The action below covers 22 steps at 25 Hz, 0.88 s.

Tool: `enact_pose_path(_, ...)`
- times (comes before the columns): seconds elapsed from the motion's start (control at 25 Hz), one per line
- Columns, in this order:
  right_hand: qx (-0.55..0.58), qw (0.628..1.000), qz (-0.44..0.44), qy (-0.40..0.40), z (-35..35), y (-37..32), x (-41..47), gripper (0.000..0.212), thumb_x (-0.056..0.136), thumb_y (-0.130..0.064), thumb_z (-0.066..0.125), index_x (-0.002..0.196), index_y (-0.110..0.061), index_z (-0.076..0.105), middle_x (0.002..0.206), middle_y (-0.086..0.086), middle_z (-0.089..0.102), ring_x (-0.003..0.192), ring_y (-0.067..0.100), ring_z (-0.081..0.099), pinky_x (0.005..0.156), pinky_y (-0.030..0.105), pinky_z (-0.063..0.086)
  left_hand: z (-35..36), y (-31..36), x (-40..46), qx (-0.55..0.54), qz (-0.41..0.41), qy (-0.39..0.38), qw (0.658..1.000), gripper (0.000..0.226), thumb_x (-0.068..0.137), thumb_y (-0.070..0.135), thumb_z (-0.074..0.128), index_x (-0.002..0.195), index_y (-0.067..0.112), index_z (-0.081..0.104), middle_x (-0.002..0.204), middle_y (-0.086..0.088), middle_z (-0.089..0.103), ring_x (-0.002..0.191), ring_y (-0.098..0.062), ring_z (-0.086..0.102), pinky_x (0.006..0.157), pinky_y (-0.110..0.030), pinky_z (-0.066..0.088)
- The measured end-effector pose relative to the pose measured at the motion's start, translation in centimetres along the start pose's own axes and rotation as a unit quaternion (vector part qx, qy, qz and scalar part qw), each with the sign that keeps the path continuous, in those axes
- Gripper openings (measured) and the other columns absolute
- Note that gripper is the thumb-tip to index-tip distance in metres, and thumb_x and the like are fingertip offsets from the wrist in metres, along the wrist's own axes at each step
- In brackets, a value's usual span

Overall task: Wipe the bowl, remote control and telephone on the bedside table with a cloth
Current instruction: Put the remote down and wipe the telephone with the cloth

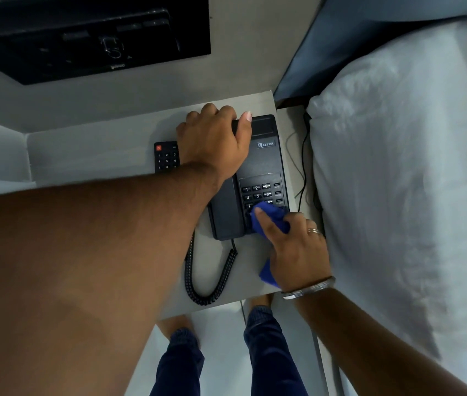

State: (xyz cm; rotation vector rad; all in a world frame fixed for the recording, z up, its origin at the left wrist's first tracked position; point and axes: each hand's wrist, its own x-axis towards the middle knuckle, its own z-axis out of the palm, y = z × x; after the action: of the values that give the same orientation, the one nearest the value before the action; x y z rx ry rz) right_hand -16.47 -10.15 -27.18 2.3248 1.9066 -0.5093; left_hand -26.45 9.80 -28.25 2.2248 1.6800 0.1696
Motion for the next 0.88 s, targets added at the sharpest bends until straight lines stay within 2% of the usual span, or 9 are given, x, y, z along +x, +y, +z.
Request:
enact_pose_path(0.12,0.003,0.998,0.054,0.023,0.4,1.2,-1.1,0.095,0.054,-0.007,0.081,0.135,-0.029,0.038,0.094,0.02,0.054,0.072,0.036,0.056,0.057,0.048,0.056,-0.1,0.0,0.1,-0.003,-0.002,0.001,1.0,0.052,0.1,0.05,0.029,0.104,0.014,0.067,0.101,-0.011,0.067,0.092,-0.035,0.058,0.077,-0.041,0.045)
enact_pose_path(0.28,0.001,0.999,-0.04,0.034,1.9,-1.5,-1.2,0.096,0.05,-0.008,0.08,0.136,-0.022,0.041,0.095,0.019,0.058,0.073,0.034,0.058,0.059,0.045,0.053,0.0,0.0,0.1,-0.003,-0.002,0.004,1.0,0.052,0.1,0.049,0.029,0.105,0.014,0.067,0.101,-0.011,0.067,0.092,-0.035,0.058,0.076,-0.041,0.044)
enact_pose_path(0.36,-0.006,0.998,-0.051,0.024,2.3,-1.0,-1.1,0.098,0.05,-0.009,0.08,0.138,-0.024,0.038,0.095,0.018,0.058,0.072,0.033,0.058,0.058,0.046,0.053,0.0,-0.1,0.1,-0.002,0.002,0.007,1.0,0.053,0.1,0.049,0.028,0.105,0.014,0.067,0.101,-0.011,0.067,0.091,-0.035,0.058,0.076,-0.041,0.045)
enact_pose_path(0.44,0.005,1.0,-0.007,-0.013,2.3,1.0,-1.6,0.1,0.056,-0.011,0.08,0.141,-0.029,0.03,0.1,0.018,0.056,0.078,0.034,0.058,0.06,0.046,0.054,0.0,0.0,0.1,0.003,0.004,0.006,1.0,0.054,0.099,0.05,0.027,0.104,0.014,0.067,0.1,-0.011,0.067,0.09,-0.035,0.058,0.076,-0.042,0.046)
enact_pose_path(0.52,0.03,0.995,0.09,-0.037,1.9,3.5,-2.3,0.096,0.067,-0.014,0.076,0.143,-0.033,0.021,0.108,0.021,0.052,0.087,0.036,0.056,0.066,0.046,0.053,0.0,0.0,0.1,0.004,0.007,0.008,1.0,0.055,0.099,0.051,0.026,0.103,0.014,0.067,0.099,-0.011,0.067,0.089,-0.035,0.058,0.075,-0.041,0.045)
enact_pose_path(0.6,0.066,0.989,0.131,-0.028,1.1,5.1,-2.7,0.088,0.074,-0.012,0.072,0.146,-0.03,0.024,0.11,0.021,0.051,0.088,0.035,0.055,0.071,0.043,0.051,0.0,-0.1,0.1,0.003,0.002,0.015,1.0,0.055,0.099,0.051,0.026,0.104,0.013,0.067,0.099,-0.011,0.067,0.089,-0.034,0.058,0.074,-0.04,0.043)
enact_pose_path(0.68,0.091,0.994,0.06,-0.007,-0.5,5.2,-2.4,0.09,0.069,-0.007,0.076,0.145,-0.024,0.031,0.106,0.022,0.055,0.084,0.034,0.055,0.069,0.043,0.051,0.0,-0.1,0.2,0.001,-0.003,0.011,1.0,0.055,0.1,0.051,0.028,0.11,0.013,0.067,0.104,-0.012,0.068,0.094,-0.035,0.058,0.077,-0.041,0.044)
enact_pose_path(0.76,0.117,0.993,-0.023,0.008,-2.6,4.0,-1.5,0.094,0.063,-0.008,0.078,0.143,-0.022,0.031,0.107,0.02,0.057,0.086,0.033,0.056,0.066,0.042,0.053,-0.3,-0.2,0.3,-0.021,0.002,-0.01,1.0,0.055,0.1,0.052,0.031,0.122,0.014,0.063,0.116,-0.012,0.067,0.105,-0.036,0.058,0.087,-0.044,0.046)
enact_pose_path(0.88,0.123,0.976,-0.168,0.06,-5.8,1.1,1.8,0.074,0.068,-0.012,0.067,0.137,-0.016,0.041,0.12,0.015,0.058,0.094,0.033,0.057,0.074,0.046,0.053,-1.7,-1.9,1.1,-0.084,0.023,-0.017,0.996,0.059,0.096,0.054,0.034,0.135,0.013,0.052,0.13,-0.012,0.063,0.119,-0.032,0.056,0.101,-0.048,0.042)
